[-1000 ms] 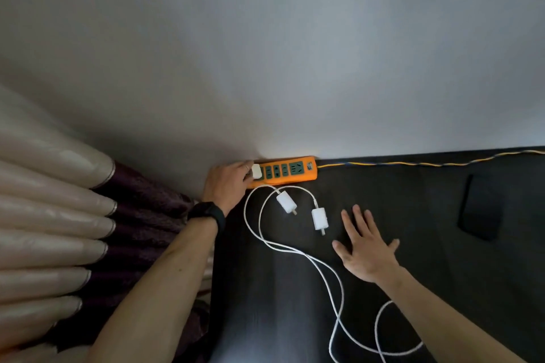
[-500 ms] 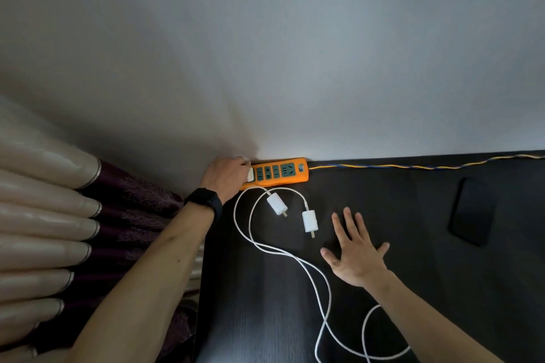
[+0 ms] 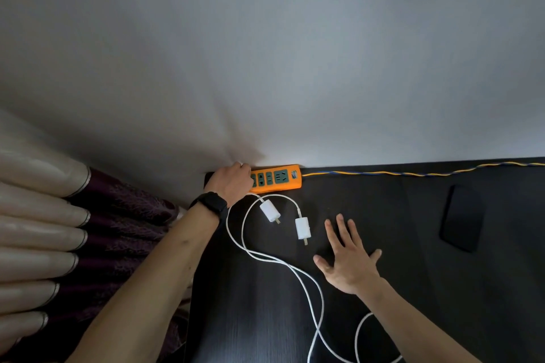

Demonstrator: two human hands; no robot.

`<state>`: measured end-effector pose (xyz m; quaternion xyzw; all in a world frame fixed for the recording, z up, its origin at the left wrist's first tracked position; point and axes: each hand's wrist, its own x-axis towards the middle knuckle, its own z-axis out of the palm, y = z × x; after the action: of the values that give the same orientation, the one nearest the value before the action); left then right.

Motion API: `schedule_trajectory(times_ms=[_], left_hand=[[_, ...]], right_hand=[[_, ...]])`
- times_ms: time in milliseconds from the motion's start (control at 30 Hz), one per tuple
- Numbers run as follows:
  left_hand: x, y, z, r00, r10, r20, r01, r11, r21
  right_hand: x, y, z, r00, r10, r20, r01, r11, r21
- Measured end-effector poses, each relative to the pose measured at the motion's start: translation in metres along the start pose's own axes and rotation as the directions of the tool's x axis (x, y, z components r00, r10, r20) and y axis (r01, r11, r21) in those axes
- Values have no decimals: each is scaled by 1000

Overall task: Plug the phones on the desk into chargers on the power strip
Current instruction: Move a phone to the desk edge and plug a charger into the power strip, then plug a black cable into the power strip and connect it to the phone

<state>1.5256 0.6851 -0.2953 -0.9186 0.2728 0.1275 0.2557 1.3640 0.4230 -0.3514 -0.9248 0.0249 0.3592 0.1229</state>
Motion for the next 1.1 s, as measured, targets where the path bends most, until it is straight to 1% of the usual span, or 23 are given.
schedule_trajectory(times_ms=[167, 233, 300, 333, 367, 400, 433, 467, 500, 533, 567, 667, 733, 767, 800, 833, 867, 900, 933, 967, 1000, 1033, 1100], left_hand=[[7, -2, 3, 999, 27, -32, -26, 999, 48], [11, -5, 5, 998, 46, -42, -45, 999, 21], [11, -4, 6, 998, 19, -52, -22, 997, -71], [8, -3, 7, 998, -26, -59, 15, 985, -174], [2, -3, 8, 993, -94, -66, 69, 947, -313], [-7, -3, 11, 981, -178, -82, 122, 880, -459], [-16, -3, 15, 954, -286, -88, 182, 787, -590], [-26, -4, 21, 907, -417, -50, 263, 657, -706], [-39, -5, 29, 841, -540, 26, 340, 491, -802], [-55, -5, 38, 783, -611, 119, 395, 340, -853], [-72, -2, 49, 764, -614, 198, 429, 254, -867], [-127, 13, 74, 797, -490, 354, 502, 212, -839], [-152, 21, 81, 796, -455, 399, 512, 152, -845], [-164, 22, 78, 794, -464, 393, 499, 129, -857], [-172, 22, 69, 796, -475, 375, 476, 109, -872], [-178, 21, 59, 792, -494, 358, 442, 61, -895], [-183, 16, 44, 781, -513, 357, 409, -11, -912], [-182, 12, 30, 779, -517, 355, 356, -100, -929], [-182, 7, 14, 776, -519, 358, 306, -188, -933], [-181, 2, -1, 774, -521, 360, 247, -274, -929], [-180, -3, -17, 780, -505, 370, 216, -338, -916], [-179, -8, -33, 791, -482, 377, 181, -405, -896], [-174, -14, -59, 821, -416, 392, 141, -518, -844]], right_hand=[[-1, 0, 1, 1000, 5, -6, -5, 1000, 11], [0, 0, 2, 1000, 11, -16, -11, 1000, -3], [0, 0, 2, 1000, 18, -5, -19, 1000, -7], [0, 0, 2, 1000, 16, -5, -16, 1000, -5], [0, 0, 2, 1000, 12, -6, -12, 1000, -9], [0, 0, 1, 1000, 10, -4, -10, 1000, -11], [0, 0, -1, 1000, 11, -1, -11, 1000, -4], [0, 1, -4, 1000, 13, 11, -13, 1000, 11], [0, 2, -7, 999, 15, 31, -16, 1000, 26], [-2, 1, -11, 998, 19, 53, -20, 999, 31], [-2, 1, -14, 997, 23, 72, -25, 999, 35], [-4, -2, -24, 992, 30, 124, -36, 998, 42], [-1, -3, -36, 984, 66, 163, -74, 996, 45], [-1, -9, -44, 982, 85, 168, -93, 995, 42], [-3, -15, -50, 986, 103, 134, -108, 994, 32], [-9, -25, -56, 994, 94, 52, -95, 995, 25], [-17, -38, -59, 996, 49, -68, -46, 998, 37], [-26, -52, -59, 981, -20, -195, 37, 995, 88], [-38, -72, -58, 958, -94, -272, 147, 973, 180], [-51, -94, -55, 951, -156, -268, 236, 924, 300], [-61, -114, -50, 959, -204, -194, 271, 860, 433], [-70, -135, -44, 962, -254, -104, 268, 787, 556], [-77, -171, -30, 942, -336, 10, 231, 669, 706]])
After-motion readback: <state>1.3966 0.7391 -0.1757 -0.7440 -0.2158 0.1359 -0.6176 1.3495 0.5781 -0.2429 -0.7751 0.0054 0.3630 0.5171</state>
